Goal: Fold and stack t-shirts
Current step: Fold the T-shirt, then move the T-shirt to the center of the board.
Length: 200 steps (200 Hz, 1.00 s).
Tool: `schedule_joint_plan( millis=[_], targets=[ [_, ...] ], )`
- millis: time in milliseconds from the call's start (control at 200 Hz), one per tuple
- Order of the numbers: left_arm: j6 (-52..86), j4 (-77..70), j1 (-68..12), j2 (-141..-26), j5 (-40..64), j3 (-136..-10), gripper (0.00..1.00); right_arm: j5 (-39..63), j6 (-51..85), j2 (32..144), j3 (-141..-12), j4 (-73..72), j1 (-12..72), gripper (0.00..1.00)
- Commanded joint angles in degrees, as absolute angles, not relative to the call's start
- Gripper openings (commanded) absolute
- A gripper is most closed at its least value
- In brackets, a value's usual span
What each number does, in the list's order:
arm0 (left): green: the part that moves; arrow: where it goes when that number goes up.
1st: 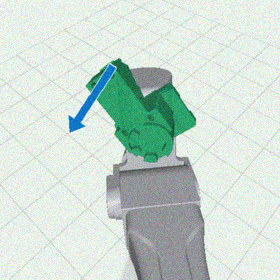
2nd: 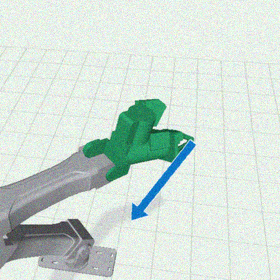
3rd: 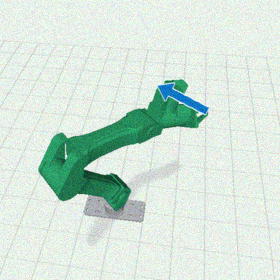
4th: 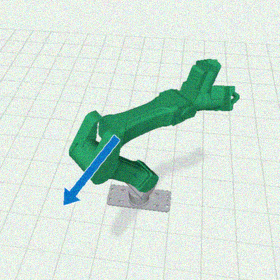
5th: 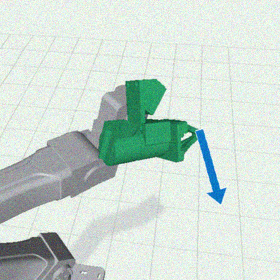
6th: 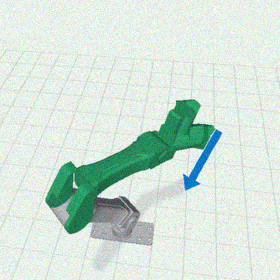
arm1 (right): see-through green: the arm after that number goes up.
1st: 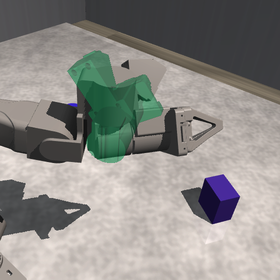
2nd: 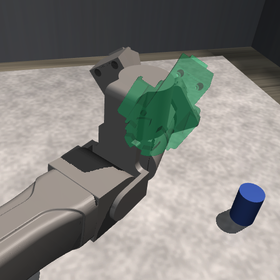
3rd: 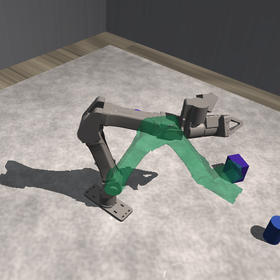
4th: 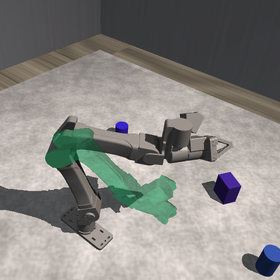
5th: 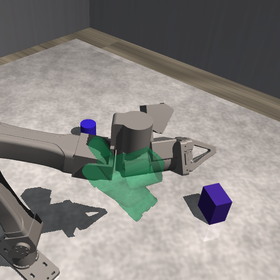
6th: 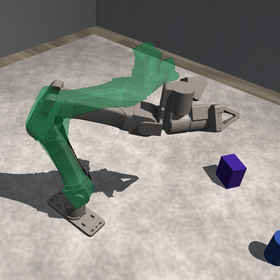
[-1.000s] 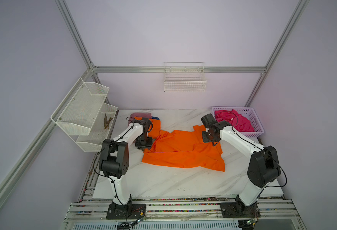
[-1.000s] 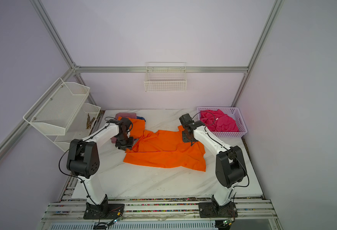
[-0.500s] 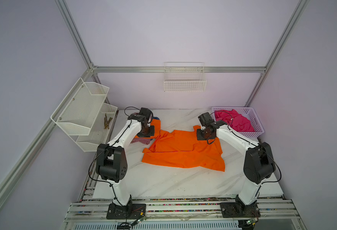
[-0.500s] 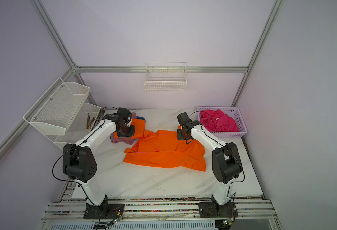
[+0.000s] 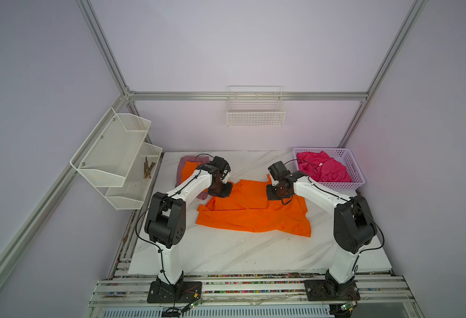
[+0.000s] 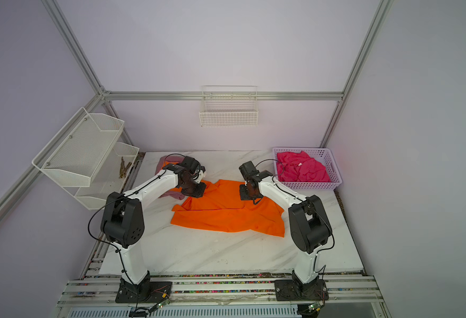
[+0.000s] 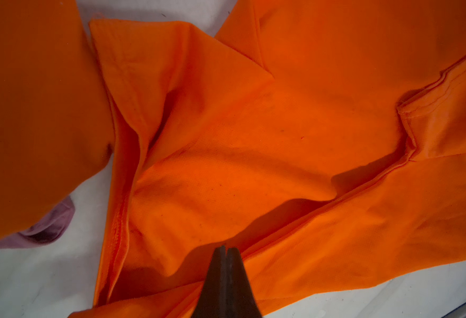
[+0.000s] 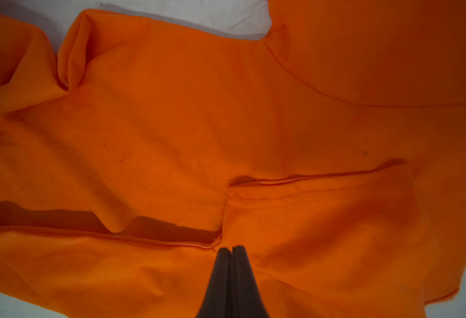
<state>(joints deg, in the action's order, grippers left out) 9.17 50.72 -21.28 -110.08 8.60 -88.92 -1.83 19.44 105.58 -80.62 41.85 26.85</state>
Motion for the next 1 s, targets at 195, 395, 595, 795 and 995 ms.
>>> schedule_joint_plan(
  millis=[195,395,595,795,995],
  targets=[
    [9.04,49.39,-21.36,-112.86,2.77,-87.36,0.0,-4.05,21.53,106.4,-77.46,39.77,27.06,0.0],
    [10.11,48.52,-21.36,-114.06,-0.23,-85.79,0.0,-3.81,22.04,106.35,-75.8,38.54,27.07,0.0],
    [9.93,47.77,-21.36,-114.43,-0.36,-84.99,0.0,-3.87,21.71,107.13,-74.68,37.82,27.06,0.0],
    [11.03,47.37,-21.36,-116.27,-0.35,-84.42,0.0,-4.14,21.74,108.6,-74.46,37.53,27.05,0.0],
    [11.86,46.06,-21.36,-117.75,-0.1,-82.03,0.0,-4.31,22.55,109.69,-74.04,37.78,27.05,0.0]
  ],
)
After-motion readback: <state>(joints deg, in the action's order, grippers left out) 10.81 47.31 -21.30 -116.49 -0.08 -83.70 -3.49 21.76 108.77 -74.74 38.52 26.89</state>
